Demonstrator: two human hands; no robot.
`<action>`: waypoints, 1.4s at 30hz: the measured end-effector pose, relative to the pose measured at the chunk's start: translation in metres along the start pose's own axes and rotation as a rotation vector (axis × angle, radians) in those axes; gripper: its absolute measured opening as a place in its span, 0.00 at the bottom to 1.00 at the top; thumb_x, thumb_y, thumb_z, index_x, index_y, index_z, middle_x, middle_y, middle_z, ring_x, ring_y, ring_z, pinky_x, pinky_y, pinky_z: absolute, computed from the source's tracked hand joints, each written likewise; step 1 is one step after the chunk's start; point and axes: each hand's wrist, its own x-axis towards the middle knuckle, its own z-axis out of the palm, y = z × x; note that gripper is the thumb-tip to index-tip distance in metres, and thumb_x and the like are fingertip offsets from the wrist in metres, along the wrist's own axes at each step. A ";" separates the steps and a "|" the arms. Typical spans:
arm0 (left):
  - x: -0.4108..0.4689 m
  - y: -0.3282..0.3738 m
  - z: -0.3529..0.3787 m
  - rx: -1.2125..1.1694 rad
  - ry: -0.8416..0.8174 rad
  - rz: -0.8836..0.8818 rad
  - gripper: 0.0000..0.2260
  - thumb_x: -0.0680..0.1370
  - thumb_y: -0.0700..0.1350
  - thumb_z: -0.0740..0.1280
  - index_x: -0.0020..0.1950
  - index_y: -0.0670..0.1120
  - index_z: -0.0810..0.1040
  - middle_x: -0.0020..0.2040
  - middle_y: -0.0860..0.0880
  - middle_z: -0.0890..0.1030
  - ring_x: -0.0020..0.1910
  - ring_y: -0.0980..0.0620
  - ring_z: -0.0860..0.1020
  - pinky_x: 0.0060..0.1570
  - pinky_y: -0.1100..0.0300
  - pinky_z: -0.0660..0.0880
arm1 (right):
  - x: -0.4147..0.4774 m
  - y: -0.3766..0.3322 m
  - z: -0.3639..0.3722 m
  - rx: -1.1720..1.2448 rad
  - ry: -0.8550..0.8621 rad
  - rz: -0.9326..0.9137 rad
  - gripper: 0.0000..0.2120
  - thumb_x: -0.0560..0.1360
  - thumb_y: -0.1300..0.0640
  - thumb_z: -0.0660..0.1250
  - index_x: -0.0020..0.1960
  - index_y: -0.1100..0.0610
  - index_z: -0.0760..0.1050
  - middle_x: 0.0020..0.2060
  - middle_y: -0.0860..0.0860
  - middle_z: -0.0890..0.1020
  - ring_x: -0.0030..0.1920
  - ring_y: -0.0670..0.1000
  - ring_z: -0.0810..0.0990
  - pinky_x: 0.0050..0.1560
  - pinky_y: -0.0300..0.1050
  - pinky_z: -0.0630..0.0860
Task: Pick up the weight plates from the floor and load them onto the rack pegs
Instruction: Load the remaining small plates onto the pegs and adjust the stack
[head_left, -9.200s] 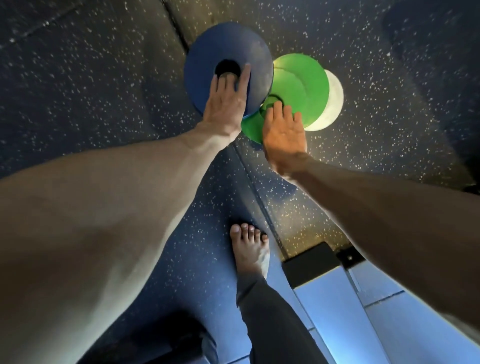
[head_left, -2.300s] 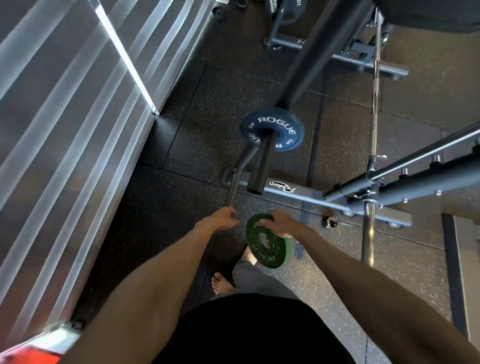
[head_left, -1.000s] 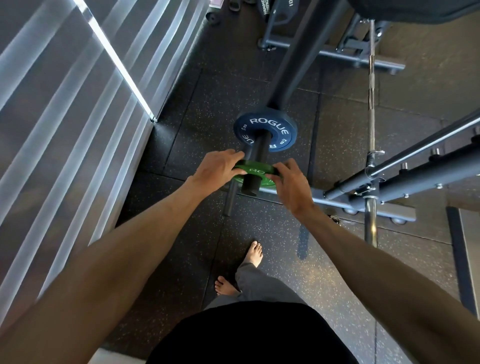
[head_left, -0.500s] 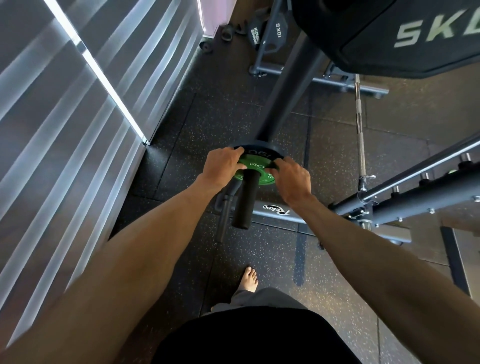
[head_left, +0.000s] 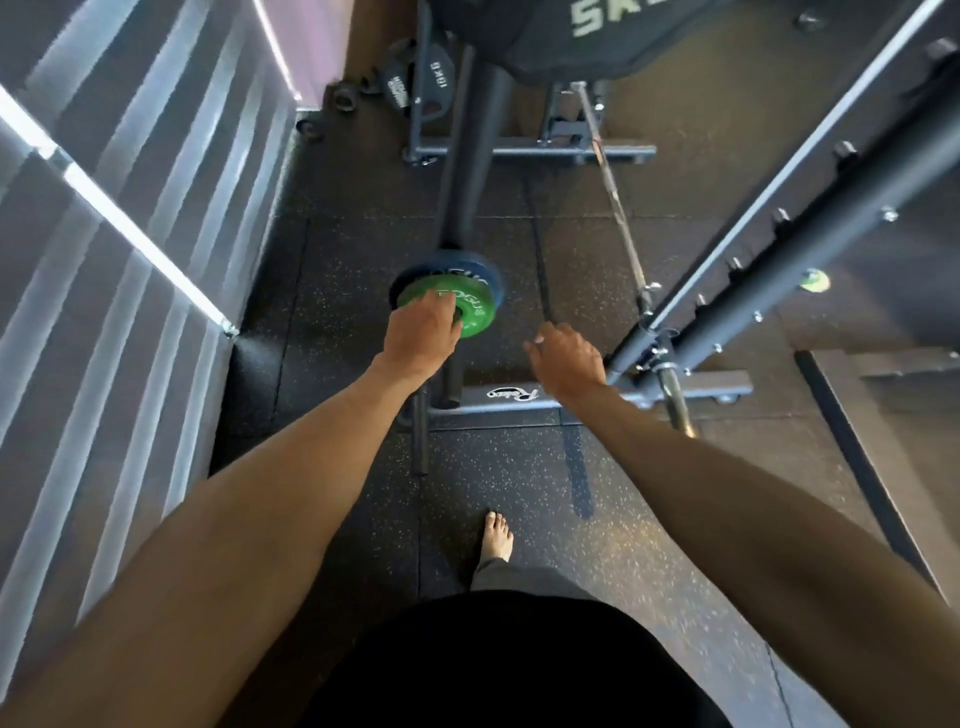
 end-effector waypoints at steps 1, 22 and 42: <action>-0.006 0.014 0.000 -0.034 -0.029 0.039 0.10 0.79 0.47 0.65 0.53 0.41 0.76 0.47 0.42 0.81 0.43 0.41 0.81 0.38 0.50 0.78 | -0.015 0.008 -0.001 0.003 -0.017 0.037 0.16 0.82 0.49 0.59 0.62 0.59 0.75 0.57 0.60 0.80 0.57 0.62 0.81 0.55 0.53 0.76; -0.087 0.447 0.139 -0.016 -0.899 0.643 0.09 0.79 0.49 0.64 0.54 0.46 0.79 0.54 0.44 0.82 0.56 0.43 0.80 0.49 0.56 0.73 | -0.286 0.359 -0.012 0.269 -0.146 0.734 0.16 0.82 0.51 0.60 0.63 0.58 0.77 0.59 0.59 0.81 0.58 0.60 0.80 0.55 0.50 0.77; 0.061 0.738 0.274 0.007 -1.009 0.552 0.09 0.79 0.49 0.64 0.55 0.47 0.79 0.56 0.46 0.81 0.55 0.45 0.79 0.53 0.54 0.74 | -0.218 0.686 -0.096 0.289 -0.260 0.727 0.17 0.83 0.51 0.58 0.65 0.59 0.75 0.60 0.60 0.81 0.57 0.61 0.81 0.55 0.53 0.78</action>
